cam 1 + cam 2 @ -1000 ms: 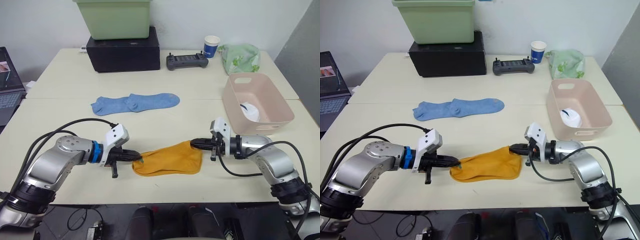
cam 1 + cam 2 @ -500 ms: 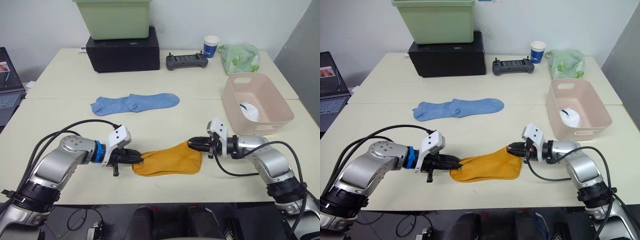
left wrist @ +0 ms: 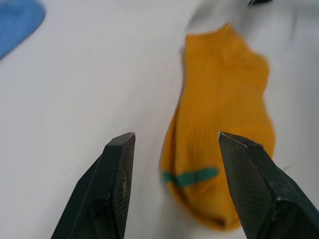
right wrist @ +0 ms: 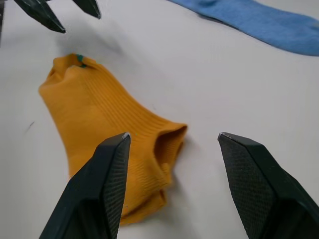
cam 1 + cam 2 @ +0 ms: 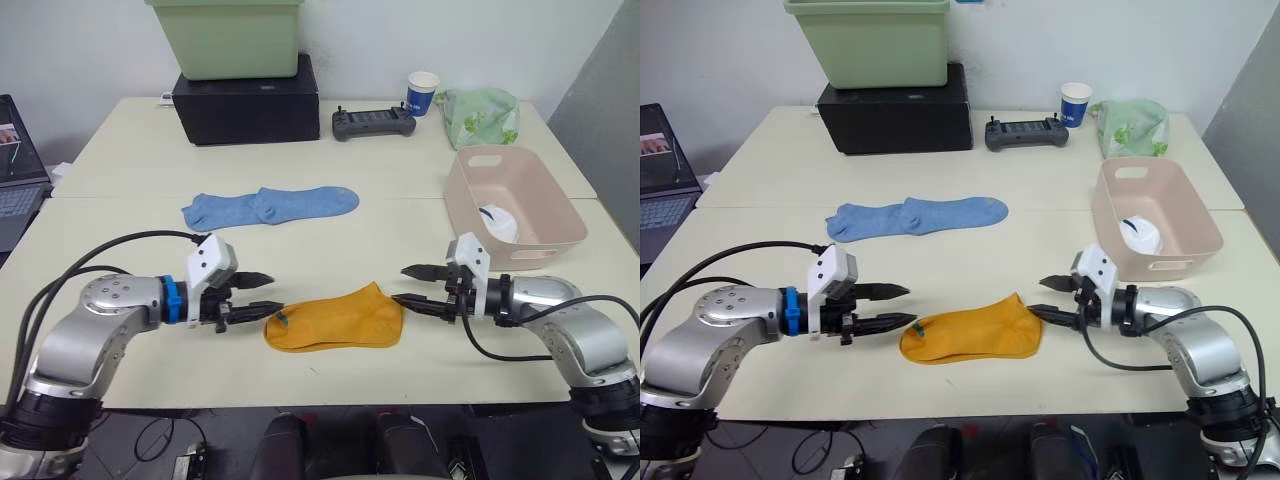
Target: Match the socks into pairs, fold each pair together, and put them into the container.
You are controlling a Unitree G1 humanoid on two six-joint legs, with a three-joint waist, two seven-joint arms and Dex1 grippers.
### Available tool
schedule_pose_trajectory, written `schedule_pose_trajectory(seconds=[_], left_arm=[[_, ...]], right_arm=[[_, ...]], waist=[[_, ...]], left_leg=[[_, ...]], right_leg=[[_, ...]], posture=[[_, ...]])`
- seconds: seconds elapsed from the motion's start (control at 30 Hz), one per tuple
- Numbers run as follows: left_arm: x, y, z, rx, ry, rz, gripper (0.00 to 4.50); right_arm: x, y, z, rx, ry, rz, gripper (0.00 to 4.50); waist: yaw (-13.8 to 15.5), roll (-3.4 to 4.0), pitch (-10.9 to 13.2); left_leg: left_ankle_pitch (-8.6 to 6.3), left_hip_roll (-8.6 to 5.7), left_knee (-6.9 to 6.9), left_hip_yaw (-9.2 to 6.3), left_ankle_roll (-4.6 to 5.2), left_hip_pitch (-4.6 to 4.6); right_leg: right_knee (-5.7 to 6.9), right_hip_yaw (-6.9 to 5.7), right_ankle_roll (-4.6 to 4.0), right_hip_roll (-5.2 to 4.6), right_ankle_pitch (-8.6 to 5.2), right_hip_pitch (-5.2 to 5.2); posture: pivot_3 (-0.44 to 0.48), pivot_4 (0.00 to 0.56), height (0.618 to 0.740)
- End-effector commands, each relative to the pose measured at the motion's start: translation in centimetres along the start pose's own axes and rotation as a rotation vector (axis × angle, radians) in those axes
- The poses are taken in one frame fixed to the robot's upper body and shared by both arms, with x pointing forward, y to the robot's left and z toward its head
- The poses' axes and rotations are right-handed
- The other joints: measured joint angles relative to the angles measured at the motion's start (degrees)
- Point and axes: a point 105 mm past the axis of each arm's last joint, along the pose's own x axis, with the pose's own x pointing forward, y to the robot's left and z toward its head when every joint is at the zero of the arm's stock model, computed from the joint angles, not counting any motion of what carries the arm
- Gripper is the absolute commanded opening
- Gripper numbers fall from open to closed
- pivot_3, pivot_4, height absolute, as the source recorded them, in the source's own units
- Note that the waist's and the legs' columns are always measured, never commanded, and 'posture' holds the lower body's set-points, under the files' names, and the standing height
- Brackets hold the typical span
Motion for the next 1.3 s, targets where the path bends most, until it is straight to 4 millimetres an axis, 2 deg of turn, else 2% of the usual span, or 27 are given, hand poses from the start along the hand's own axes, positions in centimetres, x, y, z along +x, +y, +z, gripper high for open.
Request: schedule_pose_trajectory(seconds=[0.03,0.13,0.23,0.27,0.4,0.53,0.63,0.7,0.8,0.87,0.97,1.07,1.17,1.23,1.3], left_arm=[[1.9,-1.3,1.9,0.133,-0.076,-0.004,2.15],[3.9,-2.3,1.4,0.151,-0.094,-0.013,1.18],[6.2,-3.1,0.2,0.203,-0.075,-0.028,0.17],[6.6,-3.1,0.0,0.202,-0.073,-0.026,0.0],[7.6,-3.0,-2.3,0.183,-0.005,-0.026,0.0],[6.0,-2.2,-4.7,0.187,0.089,-0.002,0.0],[4.5,-1.7,-5.5,0.177,0.122,0.006,0.0],[3.5,-1.1,-5.3,0.177,0.109,0.021,0.0],[2.2,-1.2,-3.7,0.191,0.042,-0.008,0.0],[2.0,-1.7,-3.1,0.199,0.012,-0.041,0.0],[1.9,-2.2,-2.7,0.198,-0.006,-0.065,0.0],[1.9,-3.0,-4.2,0.215,0.061,-0.102,0.0],[1.4,-2.7,-6.4,0.222,0.163,-0.096,0.0],[1.0,-2.4,-6.9,0.222,0.189,-0.083,0.0],[0.8,-2.1,-6.6,0.214,0.171,-0.073,0.0]], right_arm=[[1.5,2.1,1.8,-0.06,-0.073,0.073,2.41],[3.2,3.0,1.6,-0.096,-0.084,0.091,1.37],[5.1,2.8,0.2,-0.105,-0.07,0.061,0.25],[5.4,2.7,-0.2,-0.108,-0.061,0.052,0.01],[5.7,1.3,-3.0,-0.135,0.036,-0.009,0.01],[3.9,0.9,-4.1,-0.125,0.058,-0.031,0.01],[2.8,1.2,-4.2,-0.121,0.057,-0.025,0.01],[2.1,1.7,-3.7,-0.163,0.043,0.01,0.01],[1.7,2.6,-1.4,-0.18,-0.052,0.071,0.01],[2.2,3.4,-0.3,-0.163,-0.106,0.108,0.01],[3.0,4.0,-0.1,-0.141,-0.119,0.127,0.01],[3.8,4.1,-2.6,-0.112,-0.037,0.119,0.01],[3.0,3.6,-4.7,-0.108,0.048,0.118,0.01],[2.2,3.2,-5.0,-0.111,0.069,0.106,0.01],[1.3,2.8,-5.1,-0.108,0.077,0.096,0.01]], waist=[[0.01,0.0,0.0],[0.02,0.0,0.0],[0.01,-0.01,-0.01],[0.01,-0.01,-0.01],[0.02,-0.01,-0.01],[0.02,-0.01,-0.01],[0.02,0.0,-0.02],[0.01,0.01,-0.02],[-0.11,0.01,-0.02],[-0.16,0.01,-0.02],[-0.06,0.01,-0.02],[-0.04,0.0,-0.02],[0.12,0.0,-0.02],[0.16,0.0,-0.02],[0.11,0.0,-0.03]], left_leg=[[0.0,-0.01,0.0,0.0,0.0,0.01],[0.0,-0.02,0.0,-0.02,0.0,0.0],[0.0,-0.03,0.01,-0.02,0.0,0.02],[0.0,-0.04,0.0,-0.01,0.0,0.02],[0.01,-0.05,0.01,0.01,0.0,0.03],[0.0,-0.03,-0.01,0.0,0.0,0.04],[0.0,-0.01,-0.02,-0.01,0.0,0.09],[0.0,-0.01,-0.03,0.0,0.0,0.18],[0.0,0.0,-0.04,0.04,0.01,0.26],[0.0,0.01,-0.05,0.04,0.01,0.26],[0.0,0.03,-0.07,0.0,0.0,0.25],[0.0,0.0,-0.06,0.01,0.0,0.24],[0.0,-0.02,-0.06,0.05,0.0,0.24],[0.0,-0.03,-0.06,0.1,0.01,0.24],[-0.01,-0.02,-0.05,0.13,0.01,0.3]], right_leg=[[-0.01,0.0,0.0,0.0,0.0,0.01],[-0.02,0.0,0.0,0.01,0.0,0.01],[-0.02,0.01,0.0,0.03,0.0,0.01],[-0.02,0.02,0.0,0.03,0.0,0.01],[-0.01,0.02,0.0,0.02,0.0,0.0],[-0.01,0.02,0.0,0.03,0.0,0.0],[-0.02,0.02,0.0,0.02,0.0,0.04],[-0.02,0.02,0.0,0.02,0.0,0.14],[0.0,0.04,0.0,0.03,0.0,0.18],[0.0,0.05,0.0,0.04,0.0,0.15],[-0.01,0.03,0.0,0.04,0.0,0.16],[-0.06,0.03,0.0,0.03,0.0,0.19],[-0.06,0.05,0.0,0.01,0.0,0.18],[-0.06,0.05,0.0,-0.01,-0.01,0.17],[-0.06,0.08,0.0,-0.01,0.0,0.22]], posture=[[0.0,0.15,0.74],[0.0,0.15,0.74],[0.0,0.15,0.74],[0.0,0.15,0.74],[0.0,0.15,0.74],[0.0,0.15,0.74],[0.0,0.15,0.74],[0.0,0.15,0.74],[0.0,0.15,0.74],[0.0,0.15,0.74],[0.0,0.15,0.74],[0.0,0.15,0.74],[0.0,0.15,0.74],[0.0,0.15,0.74],[0.0,0.15,0.74]])
